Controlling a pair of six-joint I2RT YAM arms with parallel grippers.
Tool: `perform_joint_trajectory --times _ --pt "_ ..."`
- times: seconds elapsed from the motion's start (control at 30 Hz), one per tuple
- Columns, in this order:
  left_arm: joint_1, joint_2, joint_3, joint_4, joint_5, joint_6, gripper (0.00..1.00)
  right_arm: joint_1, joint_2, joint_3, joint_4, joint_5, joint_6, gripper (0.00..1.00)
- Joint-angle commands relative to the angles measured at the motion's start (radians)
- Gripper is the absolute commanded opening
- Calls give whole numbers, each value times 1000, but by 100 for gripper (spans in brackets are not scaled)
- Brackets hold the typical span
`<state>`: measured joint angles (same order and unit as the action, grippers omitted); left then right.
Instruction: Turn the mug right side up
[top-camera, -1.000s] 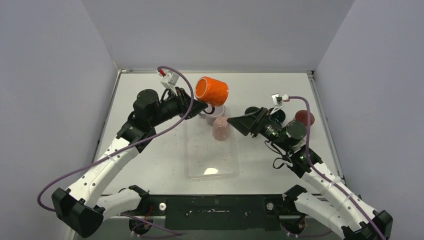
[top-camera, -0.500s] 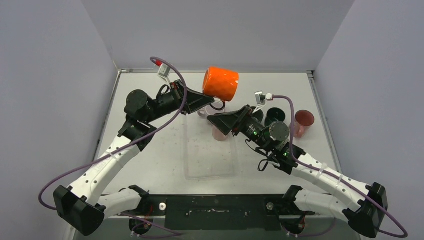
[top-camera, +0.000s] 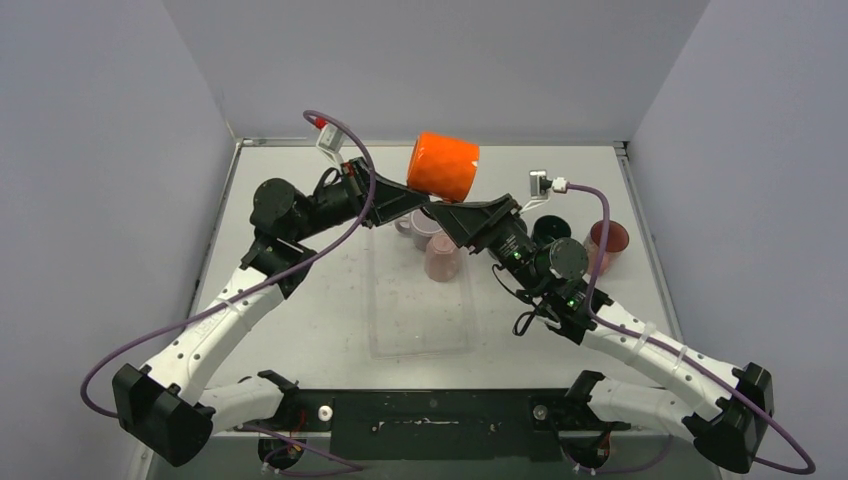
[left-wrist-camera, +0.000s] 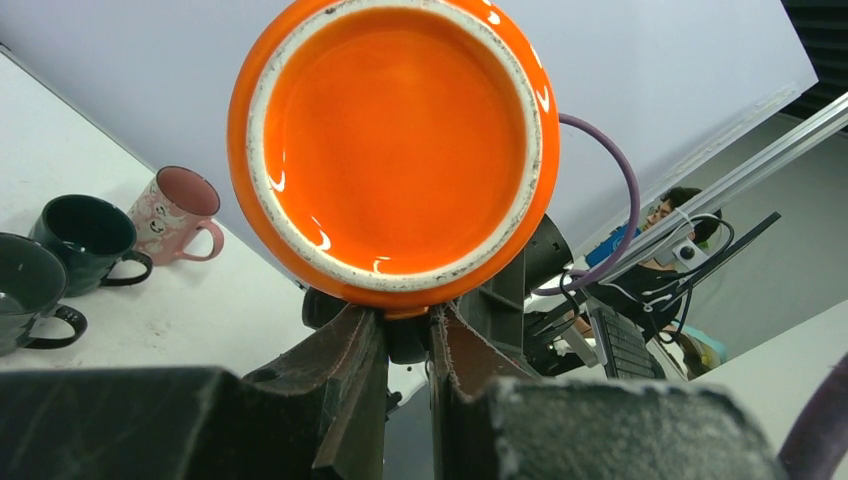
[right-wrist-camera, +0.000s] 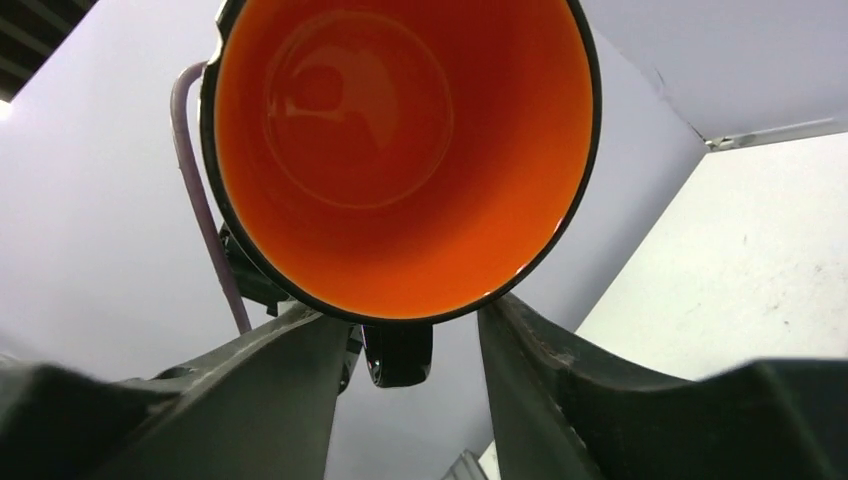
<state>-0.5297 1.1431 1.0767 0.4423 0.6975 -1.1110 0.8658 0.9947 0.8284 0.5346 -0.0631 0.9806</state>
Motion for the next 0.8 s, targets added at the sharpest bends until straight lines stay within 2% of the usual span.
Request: perform_joint_trajectory --times 0.0,0.3,0.33,0.43,0.5,0.6,0.67,0.77 --pt "6 -18 15 154 11 -15 0 6 11 50 81 21 3 43" --pt "10 -13 -2 187 21 -52 0 6 29 71 101 17 -7 6" --pt "13 -13 -1 173 18 -54 0 6 26 71 100 22 -13 5" --pt "17 -16 -9 157 11 -49 21 6 10 70 78 52 -38 5" --pt "17 -27 -18 145 -5 -31 43 6 -6 73 50 83 -62 5" --pt "17 -54 -29 82 -46 30 65 6 -33 85 -19 141 -99 5" --pt "19 -72 -28 9 -80 90 74 6 -52 104 -98 199 -128 5" --pt "19 -100 -14 -176 -174 202 80 6 -75 152 -283 326 -164 5"
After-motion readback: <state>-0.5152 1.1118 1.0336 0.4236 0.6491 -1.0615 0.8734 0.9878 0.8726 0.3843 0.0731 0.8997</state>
